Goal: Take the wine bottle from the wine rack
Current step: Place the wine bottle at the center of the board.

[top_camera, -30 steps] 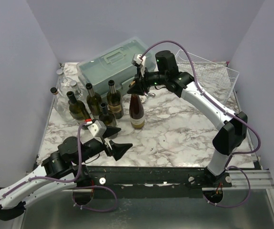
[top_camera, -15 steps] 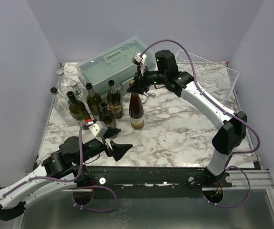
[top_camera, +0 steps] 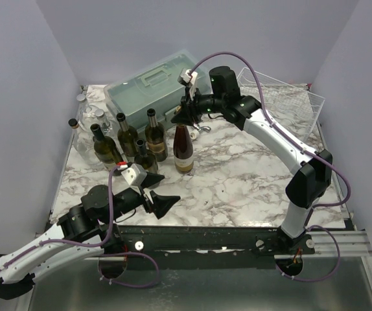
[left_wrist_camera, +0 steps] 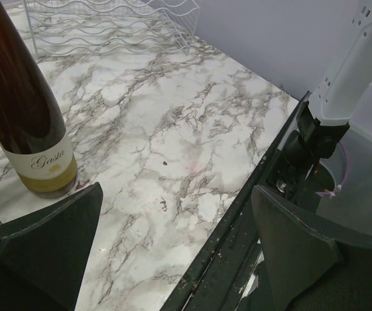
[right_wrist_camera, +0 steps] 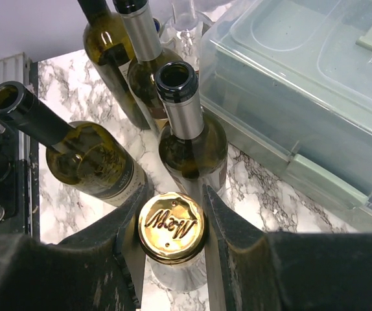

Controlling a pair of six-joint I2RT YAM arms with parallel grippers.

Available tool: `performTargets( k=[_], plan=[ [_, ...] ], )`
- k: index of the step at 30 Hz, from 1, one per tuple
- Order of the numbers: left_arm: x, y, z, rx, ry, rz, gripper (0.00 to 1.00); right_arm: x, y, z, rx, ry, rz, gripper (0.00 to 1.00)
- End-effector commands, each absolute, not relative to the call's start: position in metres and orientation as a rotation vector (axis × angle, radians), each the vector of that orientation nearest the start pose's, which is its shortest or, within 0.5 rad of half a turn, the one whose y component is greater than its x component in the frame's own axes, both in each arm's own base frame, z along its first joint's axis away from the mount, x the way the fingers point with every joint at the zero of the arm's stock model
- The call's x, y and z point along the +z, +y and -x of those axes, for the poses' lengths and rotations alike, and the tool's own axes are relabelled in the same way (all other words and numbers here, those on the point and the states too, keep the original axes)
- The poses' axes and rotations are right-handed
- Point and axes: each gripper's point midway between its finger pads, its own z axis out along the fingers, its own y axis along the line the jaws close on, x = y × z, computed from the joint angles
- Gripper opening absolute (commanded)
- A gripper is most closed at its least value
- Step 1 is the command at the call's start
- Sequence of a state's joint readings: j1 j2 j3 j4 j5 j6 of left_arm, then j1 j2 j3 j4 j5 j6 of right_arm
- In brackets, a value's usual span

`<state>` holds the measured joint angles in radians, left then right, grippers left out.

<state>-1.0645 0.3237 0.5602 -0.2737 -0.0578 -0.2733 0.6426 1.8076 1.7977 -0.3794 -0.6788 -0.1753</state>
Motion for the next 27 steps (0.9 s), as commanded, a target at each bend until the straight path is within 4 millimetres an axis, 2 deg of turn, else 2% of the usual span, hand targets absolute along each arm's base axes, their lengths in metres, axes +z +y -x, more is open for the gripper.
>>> performTargets(
  k=[1, 8, 19, 23, 27],
  plan=[
    [0.257, -0.214, -0.118, -0.967, 1.603, -0.608, 0.99, 0.388, 0.399, -0.33, 1.004, 1.282, 1.189, 0.0],
    [0.253, -0.214, -0.118, -0.969, 1.607, -0.61, 0.99, 0.367, 0.394, -0.314, 1.039, 1.277, 1.252, 0.06],
    [0.254, -0.215, -0.115, -0.987, 1.603, -0.619, 0.99, 0.36, 0.384, -0.298, 1.039, 1.284, 1.29, 0.47],
    [0.255, -0.217, -0.113, -1.0, 1.602, -0.624, 0.99, 0.362, 0.376, -0.297, 1.001, 1.304, 1.28, 0.66],
    [0.26, -0.22, -0.112, -1.014, 1.594, -0.632, 0.99, 0.368, 0.367, -0.294, 0.951, 1.313, 1.278, 0.78]
  ],
)
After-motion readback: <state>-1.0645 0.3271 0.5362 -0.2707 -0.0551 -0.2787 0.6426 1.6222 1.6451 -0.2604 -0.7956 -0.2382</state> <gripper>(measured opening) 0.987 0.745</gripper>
